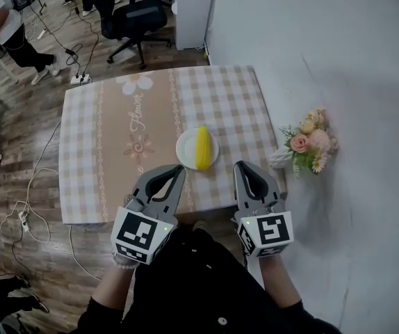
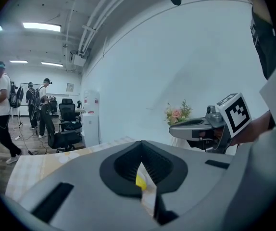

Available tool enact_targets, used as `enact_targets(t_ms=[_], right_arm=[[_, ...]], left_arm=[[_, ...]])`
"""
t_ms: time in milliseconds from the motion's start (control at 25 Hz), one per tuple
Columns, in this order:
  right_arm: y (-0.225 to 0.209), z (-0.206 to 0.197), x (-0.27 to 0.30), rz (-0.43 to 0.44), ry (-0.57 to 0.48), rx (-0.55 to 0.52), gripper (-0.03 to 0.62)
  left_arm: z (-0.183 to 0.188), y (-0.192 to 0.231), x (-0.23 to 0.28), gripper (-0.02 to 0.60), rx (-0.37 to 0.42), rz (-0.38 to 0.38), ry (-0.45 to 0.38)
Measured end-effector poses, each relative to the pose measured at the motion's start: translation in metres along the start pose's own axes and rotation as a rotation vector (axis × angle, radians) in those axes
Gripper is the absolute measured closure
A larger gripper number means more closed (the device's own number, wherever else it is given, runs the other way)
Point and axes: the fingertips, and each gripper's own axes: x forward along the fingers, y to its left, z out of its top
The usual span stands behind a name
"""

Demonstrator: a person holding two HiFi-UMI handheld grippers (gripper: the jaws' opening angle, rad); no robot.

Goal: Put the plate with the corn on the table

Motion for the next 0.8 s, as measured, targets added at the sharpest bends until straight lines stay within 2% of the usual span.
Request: enact_targets(t_ms=[200, 480, 800], right_arm=[[0.009, 0.003, 0.004, 0.019, -0.014, -0.008, 0.549], [0.016, 0.009, 0.009, 0.036, -0.034, -0.016, 0.549], [0.025, 0.007, 0.01, 0.053, -0.011, -0.081, 0.549]], left_arm=[[0.011, -0.001, 0.001, 0.568, 0.018, 0.004, -0.027], [0.007, -0.006, 0.0, 0.568, 0.023, -0.007, -0.017], [0.004, -0.006, 0.001, 0.568, 0.0, -0.028, -0.01]])
